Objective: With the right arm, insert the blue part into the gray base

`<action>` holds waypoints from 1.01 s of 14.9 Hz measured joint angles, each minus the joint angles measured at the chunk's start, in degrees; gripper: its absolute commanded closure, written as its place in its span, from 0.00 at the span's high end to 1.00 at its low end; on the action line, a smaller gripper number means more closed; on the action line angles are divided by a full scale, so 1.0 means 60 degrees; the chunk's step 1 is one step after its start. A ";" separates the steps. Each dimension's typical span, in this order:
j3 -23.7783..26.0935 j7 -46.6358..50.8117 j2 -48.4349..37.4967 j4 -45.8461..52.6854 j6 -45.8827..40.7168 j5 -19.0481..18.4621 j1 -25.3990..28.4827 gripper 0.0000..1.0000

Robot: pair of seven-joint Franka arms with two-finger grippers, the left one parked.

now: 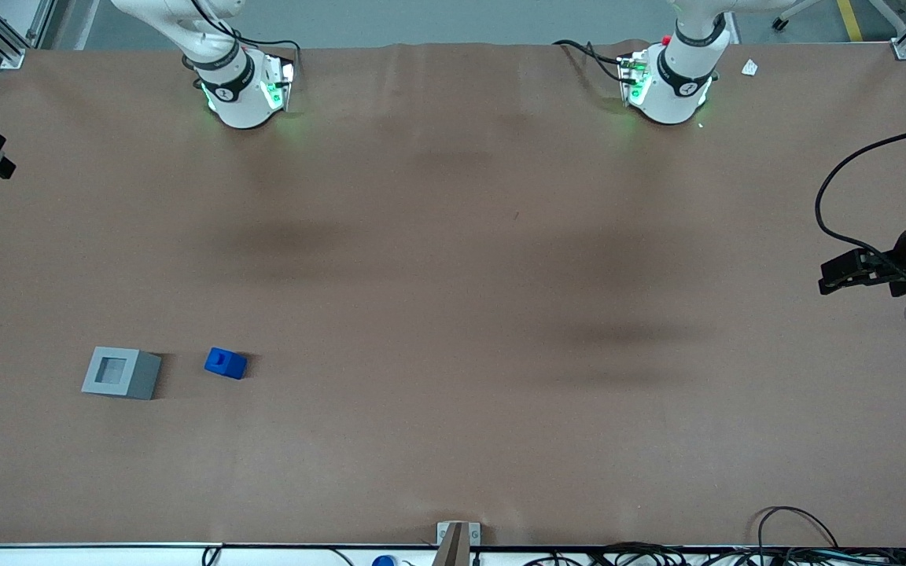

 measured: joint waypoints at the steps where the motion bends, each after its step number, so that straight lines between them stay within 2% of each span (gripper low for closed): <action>1: 0.0000 0.0000 0.0000 0.0000 -0.0029 0.0000 0.0001 1.00; 15: 0.0001 0.0026 0.0549 -0.0076 0.0085 -0.0010 0.0197 1.00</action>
